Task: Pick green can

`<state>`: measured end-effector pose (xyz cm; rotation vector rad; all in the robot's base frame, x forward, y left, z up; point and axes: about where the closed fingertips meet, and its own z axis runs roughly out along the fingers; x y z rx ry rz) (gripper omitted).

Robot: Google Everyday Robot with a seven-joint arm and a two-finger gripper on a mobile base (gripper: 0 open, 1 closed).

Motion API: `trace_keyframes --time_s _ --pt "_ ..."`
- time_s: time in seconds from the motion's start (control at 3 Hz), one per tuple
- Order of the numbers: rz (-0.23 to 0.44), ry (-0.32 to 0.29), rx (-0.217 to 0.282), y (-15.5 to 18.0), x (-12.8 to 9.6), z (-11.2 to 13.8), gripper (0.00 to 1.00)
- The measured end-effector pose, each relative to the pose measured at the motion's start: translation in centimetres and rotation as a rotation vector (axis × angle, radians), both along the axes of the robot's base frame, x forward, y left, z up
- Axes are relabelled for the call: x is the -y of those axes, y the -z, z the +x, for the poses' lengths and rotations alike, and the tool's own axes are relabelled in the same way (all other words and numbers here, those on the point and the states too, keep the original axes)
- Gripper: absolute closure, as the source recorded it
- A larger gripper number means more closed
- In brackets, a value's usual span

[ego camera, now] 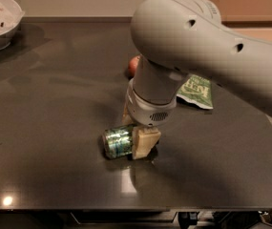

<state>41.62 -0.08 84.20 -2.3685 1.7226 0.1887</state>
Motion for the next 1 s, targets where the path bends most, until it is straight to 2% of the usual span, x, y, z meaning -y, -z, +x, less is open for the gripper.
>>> trace_keyframes --time_s 0.33,0.67,1.0 --pt "-0.003 -0.006 -0.011 -0.3 0.0 -0.1 0.64" --pt "-0.001 -0.007 -0.018 -2.1 0.4 0.1 0.88" --pt "0.019 -0.005 -0.031 -4.8 1.0 0.5 1.0"
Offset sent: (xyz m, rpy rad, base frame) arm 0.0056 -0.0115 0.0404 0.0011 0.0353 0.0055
